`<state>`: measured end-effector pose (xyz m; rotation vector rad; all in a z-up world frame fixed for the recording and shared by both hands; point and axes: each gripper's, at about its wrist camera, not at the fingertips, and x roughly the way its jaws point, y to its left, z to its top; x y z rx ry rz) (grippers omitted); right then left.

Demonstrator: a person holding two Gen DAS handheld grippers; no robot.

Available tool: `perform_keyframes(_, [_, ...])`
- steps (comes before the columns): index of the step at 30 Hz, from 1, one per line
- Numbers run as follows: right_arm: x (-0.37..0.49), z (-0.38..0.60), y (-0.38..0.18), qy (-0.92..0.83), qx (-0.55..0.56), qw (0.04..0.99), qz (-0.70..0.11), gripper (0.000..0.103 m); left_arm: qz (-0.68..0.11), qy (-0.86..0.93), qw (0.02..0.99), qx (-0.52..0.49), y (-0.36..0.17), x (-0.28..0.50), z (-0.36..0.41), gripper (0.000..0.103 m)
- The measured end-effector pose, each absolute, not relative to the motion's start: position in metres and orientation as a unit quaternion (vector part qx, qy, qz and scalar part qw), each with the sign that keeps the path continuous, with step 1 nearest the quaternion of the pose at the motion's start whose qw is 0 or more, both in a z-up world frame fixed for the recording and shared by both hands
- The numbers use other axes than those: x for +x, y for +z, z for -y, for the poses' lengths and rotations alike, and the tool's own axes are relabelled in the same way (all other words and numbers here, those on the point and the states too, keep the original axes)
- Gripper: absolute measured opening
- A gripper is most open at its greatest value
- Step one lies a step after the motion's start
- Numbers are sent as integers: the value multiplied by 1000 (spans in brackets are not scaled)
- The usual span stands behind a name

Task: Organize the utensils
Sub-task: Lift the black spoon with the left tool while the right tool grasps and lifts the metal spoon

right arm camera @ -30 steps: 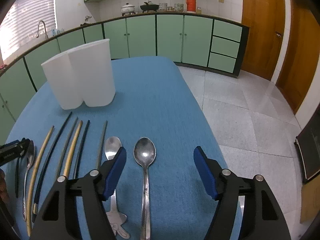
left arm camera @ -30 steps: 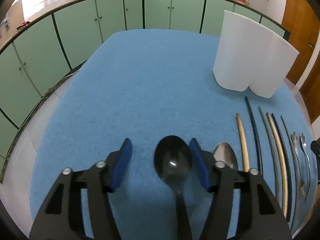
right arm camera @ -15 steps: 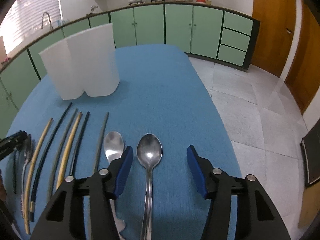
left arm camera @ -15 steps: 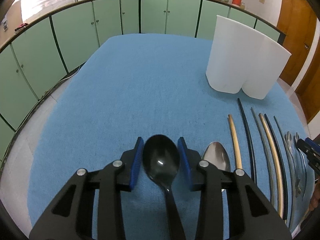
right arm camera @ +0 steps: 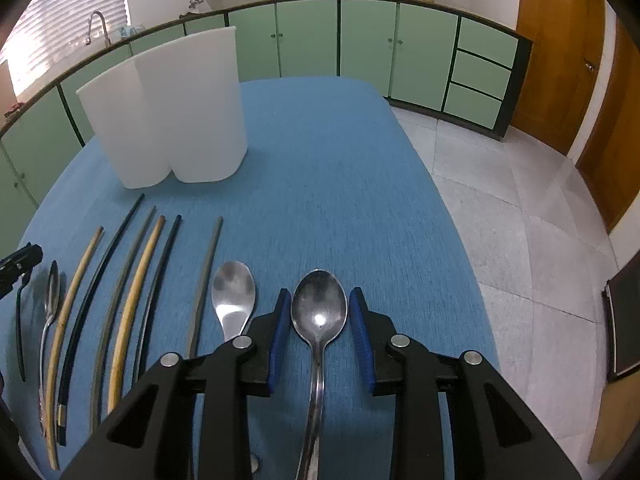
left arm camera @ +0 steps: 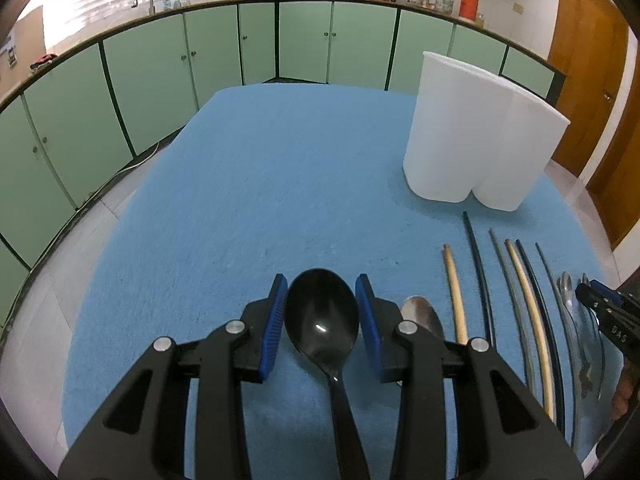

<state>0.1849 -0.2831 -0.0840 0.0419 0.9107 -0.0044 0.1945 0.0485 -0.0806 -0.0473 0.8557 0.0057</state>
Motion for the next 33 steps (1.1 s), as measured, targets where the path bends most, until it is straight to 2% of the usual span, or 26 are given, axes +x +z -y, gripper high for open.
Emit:
perform_keyframes(6, [182,285,-81,5,29,901,-432,28,-408,1,912,-26,-74,186,-45,34])
perform_keyframes(12, [154,285,-48,20,38,925,-377,28,-378,-4,925,-30,-50,173,-47,34])
perform_keyframes(23, [132,278,22,59,37,960,-270,28,-251,-35,966,-45,22,159,-33,34])
perform_keyframes(33, [160,268,70,83,47,975,-202,28,-175,-54,980,-72,52,193,-19,34])
